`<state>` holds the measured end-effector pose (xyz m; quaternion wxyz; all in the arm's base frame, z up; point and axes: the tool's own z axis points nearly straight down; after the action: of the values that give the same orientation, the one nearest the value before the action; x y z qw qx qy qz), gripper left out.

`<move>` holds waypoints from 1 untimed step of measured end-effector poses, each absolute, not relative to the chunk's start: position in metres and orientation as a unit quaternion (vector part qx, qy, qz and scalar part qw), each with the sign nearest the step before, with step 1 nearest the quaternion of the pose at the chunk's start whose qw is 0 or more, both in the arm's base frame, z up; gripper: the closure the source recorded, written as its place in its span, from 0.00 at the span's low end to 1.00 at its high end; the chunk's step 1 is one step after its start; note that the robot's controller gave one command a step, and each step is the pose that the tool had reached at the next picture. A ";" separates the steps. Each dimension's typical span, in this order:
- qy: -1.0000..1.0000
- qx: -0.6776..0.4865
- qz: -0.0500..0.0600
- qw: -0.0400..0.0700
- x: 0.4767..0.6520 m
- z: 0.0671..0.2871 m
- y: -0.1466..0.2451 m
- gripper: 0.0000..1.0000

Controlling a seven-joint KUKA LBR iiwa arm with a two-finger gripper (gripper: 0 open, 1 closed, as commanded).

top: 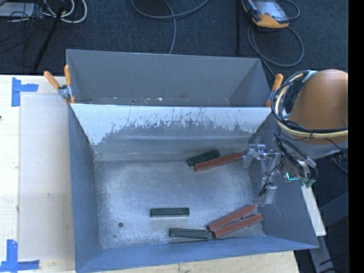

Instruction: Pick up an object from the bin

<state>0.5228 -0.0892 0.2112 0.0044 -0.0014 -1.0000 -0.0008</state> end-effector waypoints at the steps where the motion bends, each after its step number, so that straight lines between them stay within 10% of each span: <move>1: -1.000 0.000 0.000 0.001 0.524 0.215 -0.089 0.00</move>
Offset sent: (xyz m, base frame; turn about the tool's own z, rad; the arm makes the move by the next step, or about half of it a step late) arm -0.0374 0.0000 -0.1412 -0.3720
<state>0.5245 -0.0888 0.2153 0.0006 0.0000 -1.0000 -0.0002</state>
